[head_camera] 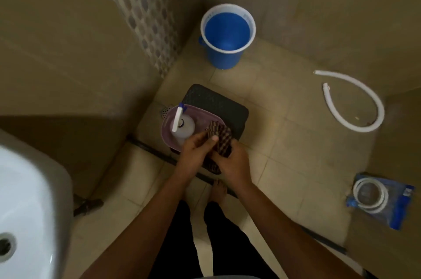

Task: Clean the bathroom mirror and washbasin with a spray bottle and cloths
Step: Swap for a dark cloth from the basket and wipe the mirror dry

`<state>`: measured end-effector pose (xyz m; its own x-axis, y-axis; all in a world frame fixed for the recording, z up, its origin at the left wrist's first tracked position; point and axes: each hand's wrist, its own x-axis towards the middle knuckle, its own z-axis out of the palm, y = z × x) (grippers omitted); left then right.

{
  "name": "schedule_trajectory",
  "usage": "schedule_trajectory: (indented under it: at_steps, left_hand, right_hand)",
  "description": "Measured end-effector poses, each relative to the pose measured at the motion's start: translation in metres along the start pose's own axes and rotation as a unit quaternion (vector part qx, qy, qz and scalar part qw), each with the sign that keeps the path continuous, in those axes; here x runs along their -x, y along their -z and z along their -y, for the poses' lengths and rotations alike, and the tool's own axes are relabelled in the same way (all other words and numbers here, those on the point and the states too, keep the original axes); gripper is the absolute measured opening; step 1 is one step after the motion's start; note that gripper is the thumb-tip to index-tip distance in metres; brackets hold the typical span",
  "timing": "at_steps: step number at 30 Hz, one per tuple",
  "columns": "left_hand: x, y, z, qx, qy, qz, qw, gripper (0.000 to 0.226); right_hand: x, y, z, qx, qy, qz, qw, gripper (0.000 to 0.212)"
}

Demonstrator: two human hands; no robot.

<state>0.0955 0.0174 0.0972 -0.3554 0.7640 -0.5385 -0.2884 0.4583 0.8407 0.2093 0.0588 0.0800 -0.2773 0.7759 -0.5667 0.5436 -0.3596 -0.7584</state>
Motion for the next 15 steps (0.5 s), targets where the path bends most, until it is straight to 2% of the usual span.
schedule_trajectory:
  at_steps: [3,7,12,15]
  left_hand:
    - [0.014,0.010,-0.008,0.013,0.006,-0.015,1.000,0.030]
    - [0.032,0.035,-0.013,0.081,0.038,-0.045,0.995,0.028]
    - [0.057,0.072,-0.005,0.181,0.082,-0.097,0.975,0.032]
    - [0.082,0.090,-0.001,0.239,0.092,-0.131,0.958,0.036]
  right_hand:
    - [0.013,-0.006,0.006,0.008,0.030,0.058,0.998,0.070]
    - [0.026,-0.014,0.013,-0.020,0.056,0.124,0.991,0.078]
    - [0.044,-0.031,0.026,-0.013,0.105,0.164,0.981,0.044]
    - [0.058,-0.045,0.034,-0.011,0.137,0.181,0.974,0.032]
